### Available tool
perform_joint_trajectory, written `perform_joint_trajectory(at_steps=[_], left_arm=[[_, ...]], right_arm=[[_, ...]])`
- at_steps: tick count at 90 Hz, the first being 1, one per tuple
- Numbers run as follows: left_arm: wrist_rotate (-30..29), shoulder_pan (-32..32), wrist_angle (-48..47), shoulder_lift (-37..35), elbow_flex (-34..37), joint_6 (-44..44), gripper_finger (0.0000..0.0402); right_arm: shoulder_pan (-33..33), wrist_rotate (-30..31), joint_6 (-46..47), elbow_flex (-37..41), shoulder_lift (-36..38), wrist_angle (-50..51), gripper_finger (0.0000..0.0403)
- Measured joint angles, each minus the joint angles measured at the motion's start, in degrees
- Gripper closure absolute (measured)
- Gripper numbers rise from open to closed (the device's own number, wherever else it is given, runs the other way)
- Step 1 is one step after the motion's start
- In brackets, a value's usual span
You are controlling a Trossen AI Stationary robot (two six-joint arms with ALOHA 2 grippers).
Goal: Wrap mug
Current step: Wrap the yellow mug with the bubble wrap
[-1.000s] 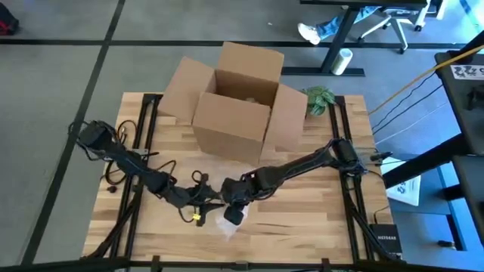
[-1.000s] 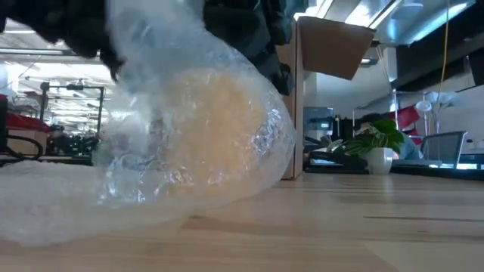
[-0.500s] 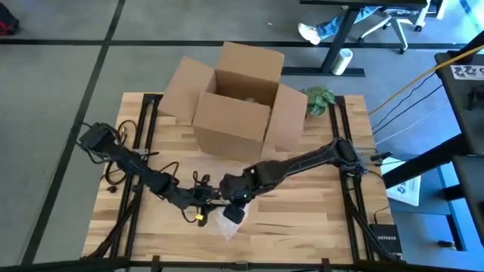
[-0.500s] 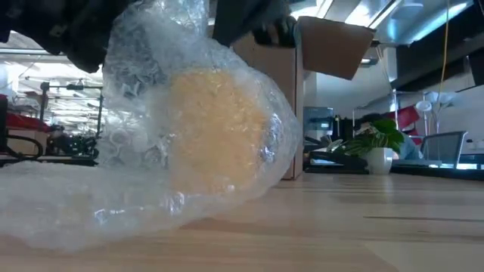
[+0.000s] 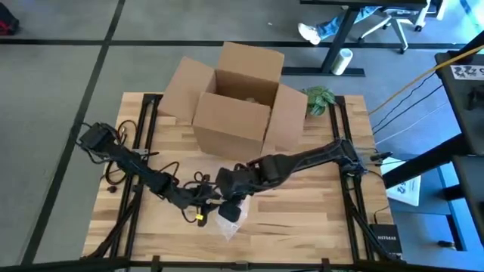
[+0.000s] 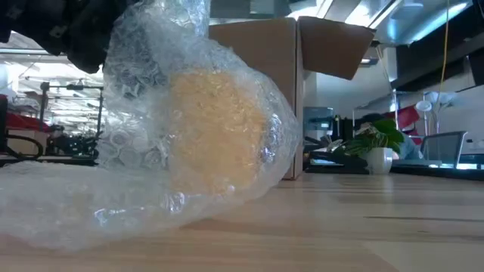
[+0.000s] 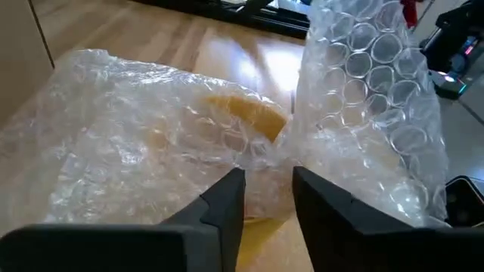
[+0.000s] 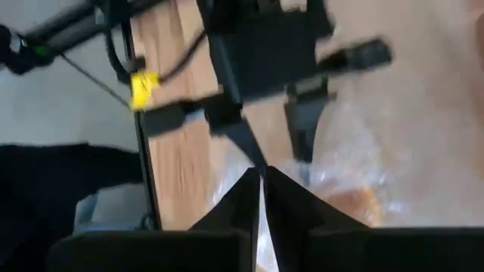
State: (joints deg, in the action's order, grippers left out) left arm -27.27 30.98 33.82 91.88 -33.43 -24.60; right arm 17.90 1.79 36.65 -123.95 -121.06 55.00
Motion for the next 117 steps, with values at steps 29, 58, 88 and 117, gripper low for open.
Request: perform_joint_trajectory(at_steps=[29,58,88,117], left_arm=[[-2.2,0.0,2.1,-0.4,0.2,3.2,0.0304],[-5.6,3.1,-2.2,-6.5,0.3,3.9,0.0304],[-13.1,12.8,-19.2,-12.7,0.2,-8.8,0.0304],[-18.8,20.2,-39.4,-12.4,0.2,-30.9,0.0304]], right_arm=[[0.1,-2.8,2.2,7.0,-2.5,-1.6,0.0402],[-0.1,-3.9,2.4,10.0,-7.2,-5.1,0.0402],[-2.8,-4.9,0.3,10.4,-10.6,-3.0,0.0402],[-3.7,-8.7,-4.3,9.9,-12.7,-5.3,0.0402]])
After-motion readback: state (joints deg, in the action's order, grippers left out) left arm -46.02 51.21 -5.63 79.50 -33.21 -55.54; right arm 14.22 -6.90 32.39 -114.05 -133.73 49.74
